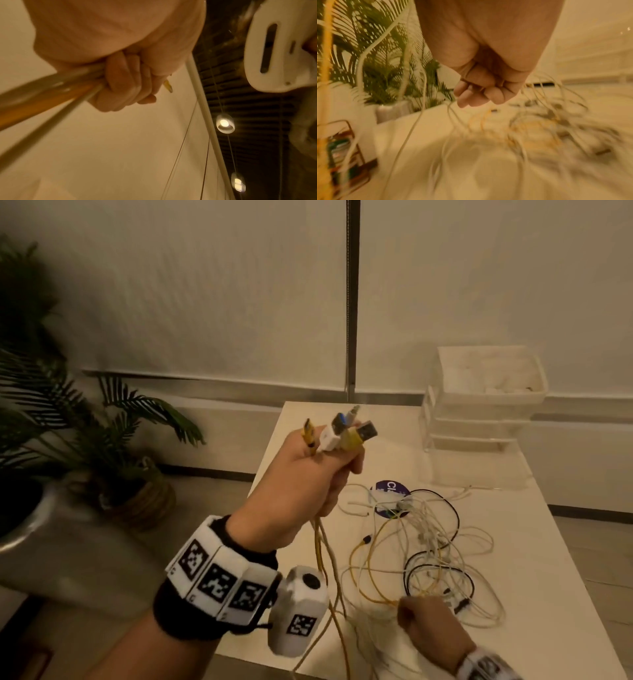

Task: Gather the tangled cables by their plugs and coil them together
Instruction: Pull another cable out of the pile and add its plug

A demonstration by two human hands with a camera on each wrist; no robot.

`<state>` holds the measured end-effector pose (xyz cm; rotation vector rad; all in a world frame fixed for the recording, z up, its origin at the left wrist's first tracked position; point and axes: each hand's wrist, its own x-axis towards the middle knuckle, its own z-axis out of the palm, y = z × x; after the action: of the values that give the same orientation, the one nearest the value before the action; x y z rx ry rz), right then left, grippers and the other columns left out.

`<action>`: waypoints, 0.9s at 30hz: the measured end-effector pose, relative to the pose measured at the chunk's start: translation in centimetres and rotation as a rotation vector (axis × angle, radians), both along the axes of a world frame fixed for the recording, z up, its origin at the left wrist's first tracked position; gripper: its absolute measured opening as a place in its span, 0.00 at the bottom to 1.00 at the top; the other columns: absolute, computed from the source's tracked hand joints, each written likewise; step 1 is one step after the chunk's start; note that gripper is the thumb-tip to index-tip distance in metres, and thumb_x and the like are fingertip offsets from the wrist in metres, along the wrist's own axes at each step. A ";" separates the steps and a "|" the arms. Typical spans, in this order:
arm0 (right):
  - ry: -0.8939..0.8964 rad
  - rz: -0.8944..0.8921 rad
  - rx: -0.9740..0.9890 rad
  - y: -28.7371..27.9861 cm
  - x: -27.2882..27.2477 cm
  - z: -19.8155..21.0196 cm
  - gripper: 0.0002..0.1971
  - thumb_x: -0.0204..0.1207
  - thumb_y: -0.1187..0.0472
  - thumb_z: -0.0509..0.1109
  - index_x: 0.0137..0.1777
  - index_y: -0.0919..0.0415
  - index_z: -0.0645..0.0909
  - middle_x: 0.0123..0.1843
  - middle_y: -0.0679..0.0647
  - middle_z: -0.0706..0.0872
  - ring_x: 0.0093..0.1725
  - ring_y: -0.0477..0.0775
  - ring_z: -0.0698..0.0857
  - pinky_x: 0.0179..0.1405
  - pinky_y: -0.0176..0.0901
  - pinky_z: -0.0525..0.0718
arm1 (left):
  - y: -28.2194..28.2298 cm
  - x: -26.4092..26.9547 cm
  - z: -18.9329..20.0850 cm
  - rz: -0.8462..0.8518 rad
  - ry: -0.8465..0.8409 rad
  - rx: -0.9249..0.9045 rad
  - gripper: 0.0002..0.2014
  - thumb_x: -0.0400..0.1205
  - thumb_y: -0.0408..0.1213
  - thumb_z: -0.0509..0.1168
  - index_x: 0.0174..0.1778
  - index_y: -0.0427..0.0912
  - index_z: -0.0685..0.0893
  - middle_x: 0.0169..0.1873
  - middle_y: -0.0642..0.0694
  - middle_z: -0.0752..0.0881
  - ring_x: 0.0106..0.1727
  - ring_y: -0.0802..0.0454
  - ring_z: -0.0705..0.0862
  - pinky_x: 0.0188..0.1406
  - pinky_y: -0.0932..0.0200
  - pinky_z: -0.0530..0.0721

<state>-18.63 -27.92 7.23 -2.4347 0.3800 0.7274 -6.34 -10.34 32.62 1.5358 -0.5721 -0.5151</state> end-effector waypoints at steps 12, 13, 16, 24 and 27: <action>-0.029 -0.056 -0.152 2.7 17.6 -1.4 0.17 0.80 0.61 0.60 0.66 0.66 0.75 0.69 0.64 0.78 0.67 0.65 0.80 0.60 0.50 0.81 | 1.5 1.0 -1.6 0.088 0.224 0.094 0.22 0.79 0.52 0.68 0.27 0.43 0.72 0.21 0.47 0.61 0.23 0.50 0.54 0.19 0.62 0.55; 0.000 -0.026 -0.166 2.6 17.3 -2.4 0.18 0.81 0.62 0.58 0.69 0.66 0.74 0.71 0.64 0.76 0.69 0.66 0.77 0.64 0.52 0.80 | 1.4 1.1 -1.7 0.107 0.232 0.094 0.21 0.80 0.52 0.67 0.26 0.43 0.72 0.21 0.47 0.61 0.23 0.50 0.53 0.19 0.63 0.55; 0.033 0.006 -0.219 2.6 16.4 -5.6 0.19 0.83 0.60 0.56 0.71 0.62 0.74 0.73 0.62 0.74 0.71 0.65 0.76 0.66 0.53 0.80 | 1.6 1.3 -2.2 0.154 0.233 0.106 0.19 0.82 0.46 0.64 0.26 0.43 0.72 0.21 0.47 0.60 0.23 0.51 0.53 0.18 0.64 0.57; 0.049 -0.162 -0.115 3.5 16.6 -7.9 0.16 0.78 0.56 0.63 0.64 0.59 0.75 0.68 0.59 0.79 0.64 0.60 0.82 0.60 0.47 0.82 | 2.5 2.5 -2.8 0.217 0.205 0.122 0.20 0.87 0.41 0.60 0.28 0.43 0.72 0.21 0.48 0.61 0.22 0.53 0.55 0.17 0.65 0.59; 0.017 -0.213 -0.036 2.8 17.2 -6.8 0.18 0.75 0.54 0.65 0.62 0.61 0.77 0.64 0.61 0.81 0.59 0.61 0.84 0.53 0.46 0.83 | 2.5 2.8 -3.0 0.235 0.191 0.108 0.21 0.87 0.40 0.59 0.26 0.45 0.72 0.19 0.51 0.62 0.20 0.55 0.56 0.16 0.66 0.59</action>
<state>-1.48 -25.08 0.46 -2.3757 0.6523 0.6537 -3.59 -7.84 29.60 1.6105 -0.2160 -0.5107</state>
